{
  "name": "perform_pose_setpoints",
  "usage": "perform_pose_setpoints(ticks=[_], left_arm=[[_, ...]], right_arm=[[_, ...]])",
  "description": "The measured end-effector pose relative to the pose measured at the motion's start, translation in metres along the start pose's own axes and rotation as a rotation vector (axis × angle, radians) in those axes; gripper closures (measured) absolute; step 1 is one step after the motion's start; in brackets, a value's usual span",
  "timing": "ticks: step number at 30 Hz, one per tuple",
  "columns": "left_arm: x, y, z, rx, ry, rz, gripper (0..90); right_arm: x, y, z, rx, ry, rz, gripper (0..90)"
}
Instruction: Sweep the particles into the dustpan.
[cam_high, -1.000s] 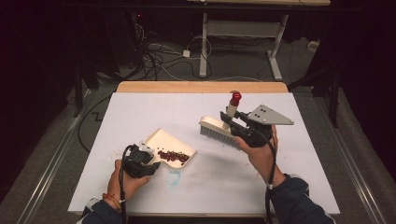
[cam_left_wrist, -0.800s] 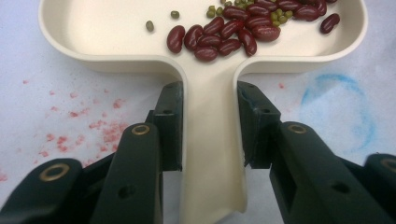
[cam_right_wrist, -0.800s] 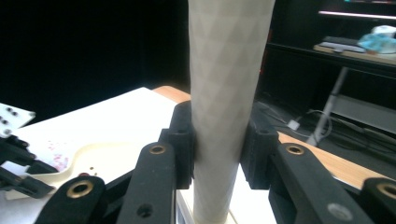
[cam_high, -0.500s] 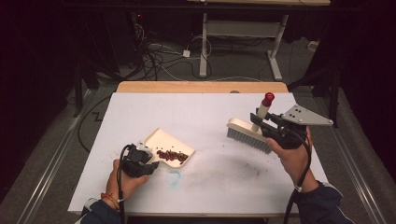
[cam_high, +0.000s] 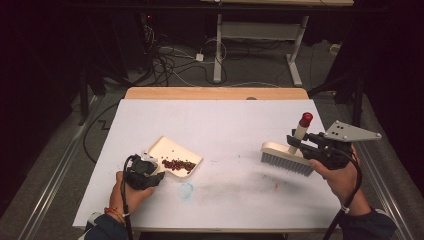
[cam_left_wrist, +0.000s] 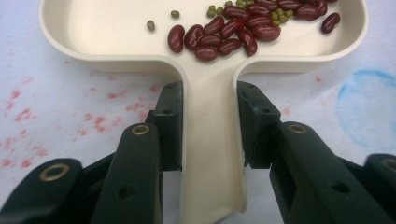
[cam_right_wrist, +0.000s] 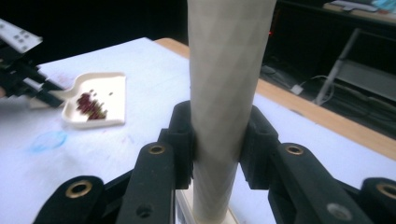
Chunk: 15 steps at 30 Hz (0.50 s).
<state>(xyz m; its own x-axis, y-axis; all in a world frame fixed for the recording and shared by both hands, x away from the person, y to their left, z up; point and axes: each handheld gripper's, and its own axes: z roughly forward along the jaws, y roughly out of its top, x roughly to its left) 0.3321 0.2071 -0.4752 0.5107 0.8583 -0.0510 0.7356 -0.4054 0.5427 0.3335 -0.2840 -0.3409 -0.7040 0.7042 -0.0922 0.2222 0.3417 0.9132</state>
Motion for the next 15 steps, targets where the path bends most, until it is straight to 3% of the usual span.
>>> perform_pose_setpoints(ticks=[4, 9, 15], left_arm=[[0.004, -0.004, 0.000, -0.010, 0.021, -0.027, 64.0], [0.009, -0.006, -0.002, -0.025, 0.046, -0.061, 64.1], [0.014, -0.010, -0.005, -0.036, 0.078, -0.100, 64.1]], right_arm=[[-0.006, -0.008, -0.009, 0.012, 0.050, 0.029, 69.8], [-0.008, -0.017, -0.019, 0.039, 0.046, 0.036, 69.8], [-0.003, -0.024, -0.023, 0.081, 0.084, 0.032, 69.8]])
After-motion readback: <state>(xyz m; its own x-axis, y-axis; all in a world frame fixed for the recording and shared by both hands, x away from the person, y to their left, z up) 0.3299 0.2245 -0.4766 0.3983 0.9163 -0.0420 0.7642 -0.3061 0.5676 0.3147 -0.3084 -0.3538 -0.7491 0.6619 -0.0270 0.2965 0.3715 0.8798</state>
